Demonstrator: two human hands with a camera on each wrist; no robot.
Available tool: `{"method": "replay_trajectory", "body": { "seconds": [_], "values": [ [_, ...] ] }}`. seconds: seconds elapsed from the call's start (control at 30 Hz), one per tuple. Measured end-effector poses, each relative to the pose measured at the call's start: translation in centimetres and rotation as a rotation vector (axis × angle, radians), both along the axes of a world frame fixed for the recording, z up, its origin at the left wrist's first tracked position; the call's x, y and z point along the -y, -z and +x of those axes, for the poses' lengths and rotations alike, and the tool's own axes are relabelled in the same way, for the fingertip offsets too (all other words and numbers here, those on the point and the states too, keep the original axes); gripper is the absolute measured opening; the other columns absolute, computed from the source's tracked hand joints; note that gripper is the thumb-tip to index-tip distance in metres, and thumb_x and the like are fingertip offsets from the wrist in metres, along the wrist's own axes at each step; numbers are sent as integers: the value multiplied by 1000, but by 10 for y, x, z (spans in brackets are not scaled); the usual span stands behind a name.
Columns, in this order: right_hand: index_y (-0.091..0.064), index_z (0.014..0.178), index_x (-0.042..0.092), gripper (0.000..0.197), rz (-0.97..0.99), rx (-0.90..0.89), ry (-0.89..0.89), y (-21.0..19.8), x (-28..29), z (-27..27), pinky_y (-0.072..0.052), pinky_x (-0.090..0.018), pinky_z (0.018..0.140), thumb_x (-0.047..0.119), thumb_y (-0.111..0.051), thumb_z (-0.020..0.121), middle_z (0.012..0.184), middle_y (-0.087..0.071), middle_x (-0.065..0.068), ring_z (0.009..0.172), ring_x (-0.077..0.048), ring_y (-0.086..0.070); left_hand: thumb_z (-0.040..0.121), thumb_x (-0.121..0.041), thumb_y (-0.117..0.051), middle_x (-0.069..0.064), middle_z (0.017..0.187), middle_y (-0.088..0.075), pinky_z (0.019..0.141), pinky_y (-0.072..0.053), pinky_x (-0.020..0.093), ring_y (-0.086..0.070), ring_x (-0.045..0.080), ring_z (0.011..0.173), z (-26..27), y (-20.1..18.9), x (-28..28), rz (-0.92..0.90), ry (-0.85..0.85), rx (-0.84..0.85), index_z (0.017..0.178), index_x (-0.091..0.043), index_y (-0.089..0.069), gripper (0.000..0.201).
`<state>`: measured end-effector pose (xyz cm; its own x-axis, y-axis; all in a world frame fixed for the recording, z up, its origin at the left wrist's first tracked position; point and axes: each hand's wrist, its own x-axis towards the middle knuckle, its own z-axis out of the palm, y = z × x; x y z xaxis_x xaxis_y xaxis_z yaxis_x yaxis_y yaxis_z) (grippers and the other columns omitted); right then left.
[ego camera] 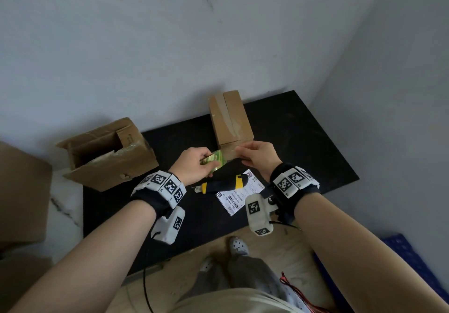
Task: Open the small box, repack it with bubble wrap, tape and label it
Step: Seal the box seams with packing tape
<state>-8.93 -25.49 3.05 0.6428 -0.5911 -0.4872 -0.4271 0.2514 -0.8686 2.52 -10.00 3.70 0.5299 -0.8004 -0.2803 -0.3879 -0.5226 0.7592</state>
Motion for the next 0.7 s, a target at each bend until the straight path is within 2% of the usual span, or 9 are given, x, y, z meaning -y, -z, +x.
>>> {"method": "replay_trajectory", "body": {
  "seconds": [0.1,0.2,0.37,0.43,0.5,0.53,0.6,0.7],
  "values": [
    [-66,82,16,4,-76,-4,-16,1,9,-2,-49,-25,76,14,-69,82,95,-67,-2,95,-14,-61,89,-15,-60,11,78,-67,68,-51,29,-66,15,69,6,0,0,-48,-57,-140,83,-6,-65,11],
    [-67,81,19,3,-127,-15,-13,3,14,0,-48,-30,90,17,-69,83,90,-68,0,94,-13,-62,88,-16,-61,7,69,-64,62,-47,23,-62,9,60,12,2,-2,-91,-159,-221,72,-7,-63,18],
    [-70,84,14,7,-86,-41,60,5,29,5,-45,-38,100,21,-68,84,89,-71,-6,93,-18,-66,88,-37,-61,5,72,-66,61,-46,25,-63,16,70,29,15,-1,65,-205,33,75,-11,-65,30],
    [-70,83,15,5,-75,-47,76,5,36,6,-47,-38,98,20,-68,84,88,-72,-6,93,-19,-67,88,-41,-59,6,75,-67,63,-47,28,-64,16,72,33,16,3,79,-201,91,78,-9,-67,35],
    [-69,86,15,5,-60,-52,122,5,44,4,-50,-29,87,18,-66,86,85,-70,-2,87,-14,-66,87,-44,-59,5,74,-66,65,-47,30,-62,16,72,35,17,8,109,-218,177,76,-11,-67,36],
    [-69,86,15,4,-59,-55,159,4,49,2,-49,-25,80,18,-65,86,84,-69,0,85,-12,-64,86,-45,-59,5,71,-65,65,-46,30,-61,17,70,37,17,10,129,-240,227,73,-11,-67,37],
    [-68,82,19,5,-98,-63,213,4,60,-3,-46,-24,77,19,-65,86,84,-68,0,85,-11,-63,86,-47,-59,7,66,-63,63,-45,31,-59,19,67,42,17,11,169,-277,287,68,-11,-67,42],
    [-69,84,17,3,-107,-97,200,5,71,-6,-43,-21,68,19,-67,85,85,-68,-1,83,-10,-63,86,-46,-59,3,63,-62,60,-40,27,-58,17,66,44,22,12,163,-289,294,68,-13,-66,38]
  ]
}}
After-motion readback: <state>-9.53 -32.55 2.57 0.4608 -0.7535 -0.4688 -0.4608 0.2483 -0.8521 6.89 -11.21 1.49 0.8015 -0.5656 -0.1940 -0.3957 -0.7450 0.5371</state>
